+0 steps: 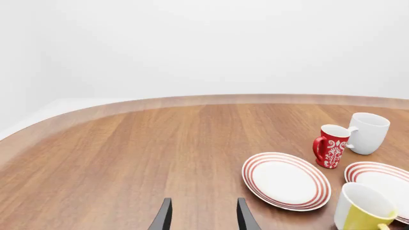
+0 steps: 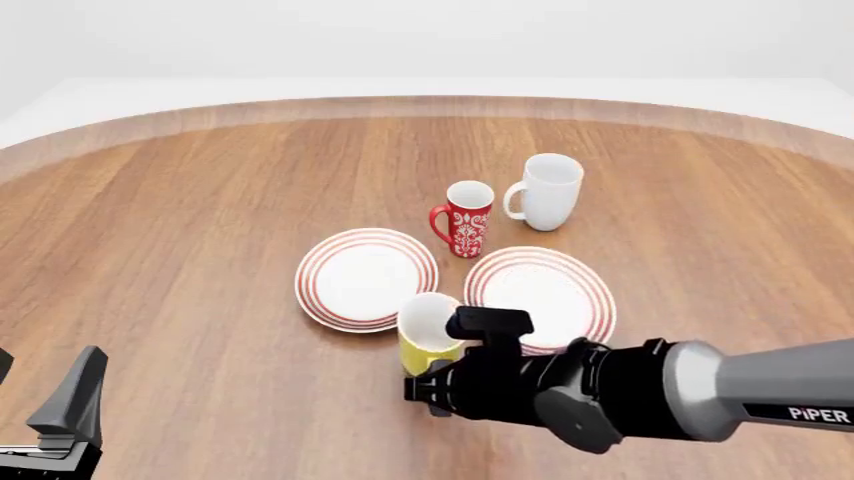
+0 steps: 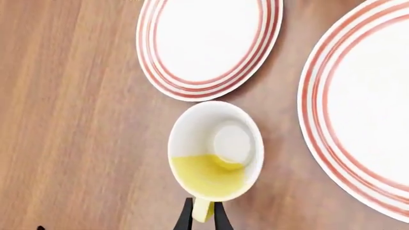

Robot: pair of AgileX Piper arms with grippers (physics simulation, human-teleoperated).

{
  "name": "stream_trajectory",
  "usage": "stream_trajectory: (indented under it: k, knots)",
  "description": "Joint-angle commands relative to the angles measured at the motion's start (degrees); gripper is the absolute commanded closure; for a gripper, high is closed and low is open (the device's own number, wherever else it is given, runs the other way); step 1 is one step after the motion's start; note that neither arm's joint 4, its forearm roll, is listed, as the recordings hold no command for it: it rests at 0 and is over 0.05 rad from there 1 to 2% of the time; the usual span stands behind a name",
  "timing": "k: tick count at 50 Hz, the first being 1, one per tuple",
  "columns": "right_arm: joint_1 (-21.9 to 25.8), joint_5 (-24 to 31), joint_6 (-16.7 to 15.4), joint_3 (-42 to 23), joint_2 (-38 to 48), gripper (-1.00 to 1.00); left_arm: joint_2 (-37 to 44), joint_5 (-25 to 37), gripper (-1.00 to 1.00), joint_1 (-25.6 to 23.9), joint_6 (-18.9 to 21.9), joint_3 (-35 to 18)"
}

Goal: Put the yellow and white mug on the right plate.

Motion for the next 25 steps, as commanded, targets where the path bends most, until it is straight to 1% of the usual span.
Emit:
stream_trajectory:
  k: [1, 9, 25]
  knots:
    - [-1.09, -0.60, -0.29, 0.76, 0.47, 1.00, 0.00, 0.00, -1.00, 0.00, 0.00, 0.00]
    - [-0.92, -0.73, -0.38, 0.75, 0.25, 1.00, 0.00, 0.00, -1.00, 0.00, 0.00, 0.00]
    - [-2.23, 2.67, -2.59, 0.42, -3.81, 1.00, 0.00, 0.00, -1.00, 0.00, 0.00, 0.00]
